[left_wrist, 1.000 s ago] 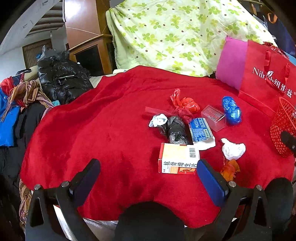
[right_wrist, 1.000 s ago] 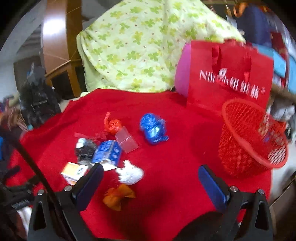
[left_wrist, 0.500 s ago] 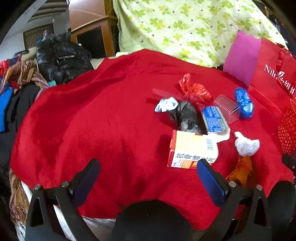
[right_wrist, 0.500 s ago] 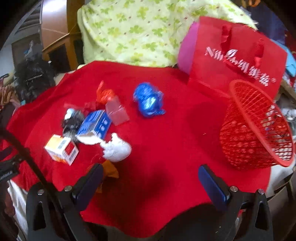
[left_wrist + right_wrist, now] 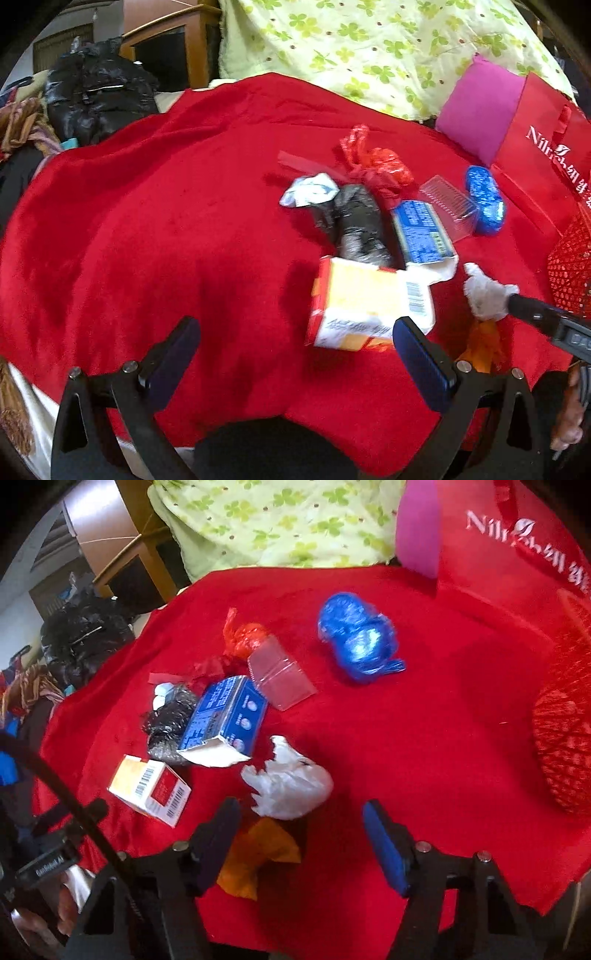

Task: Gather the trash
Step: 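Grasp the white crumpled bag with the right tool while the left tool grasps the orange-white box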

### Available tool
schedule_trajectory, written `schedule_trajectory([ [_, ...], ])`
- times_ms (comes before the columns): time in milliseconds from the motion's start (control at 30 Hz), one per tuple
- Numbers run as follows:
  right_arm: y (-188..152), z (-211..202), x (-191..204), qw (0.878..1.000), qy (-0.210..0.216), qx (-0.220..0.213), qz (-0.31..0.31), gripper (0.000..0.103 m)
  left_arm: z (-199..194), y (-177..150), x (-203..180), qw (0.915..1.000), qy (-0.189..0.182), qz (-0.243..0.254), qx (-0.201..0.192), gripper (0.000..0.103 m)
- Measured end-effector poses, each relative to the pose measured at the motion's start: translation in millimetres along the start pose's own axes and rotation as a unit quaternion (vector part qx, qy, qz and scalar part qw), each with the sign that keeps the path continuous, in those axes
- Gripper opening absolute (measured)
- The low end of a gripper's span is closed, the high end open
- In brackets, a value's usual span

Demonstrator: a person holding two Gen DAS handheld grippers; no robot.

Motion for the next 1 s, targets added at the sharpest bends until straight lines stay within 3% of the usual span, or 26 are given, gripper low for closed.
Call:
schedule_trajectory([
  [400,11,47,-4,0.998,0.016,0.039,0.048,0.051,33,13,-33,0.9979,-0.056,0.026,0.018,0.103],
  [567,11,45,-3,0.999,0.016,0.030,0.039,0.044,35,13,-36,0.9972,-0.066,0.032,0.015,0.103],
  [733,13,28,-9,0.999,0.016,-0.001,0.038,0.044,26,10,-41,0.9964,-0.076,0.035,0.005,0.101],
  [1000,9,-4,-21,0.998,0.016,-0.042,0.032,0.044,32,11,-43,0.9976,-0.059,0.036,0.006,0.099],
])
Point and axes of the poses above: each gripper's, at about its wrist camera, not at the fingertips, and z roughly the way its jaws point, x to its left, y to its top, the point moved 3 cm from there along z, roughly the way its jaws point, and after that the axes turned 14 degrees about z, right-handed, at the moved point
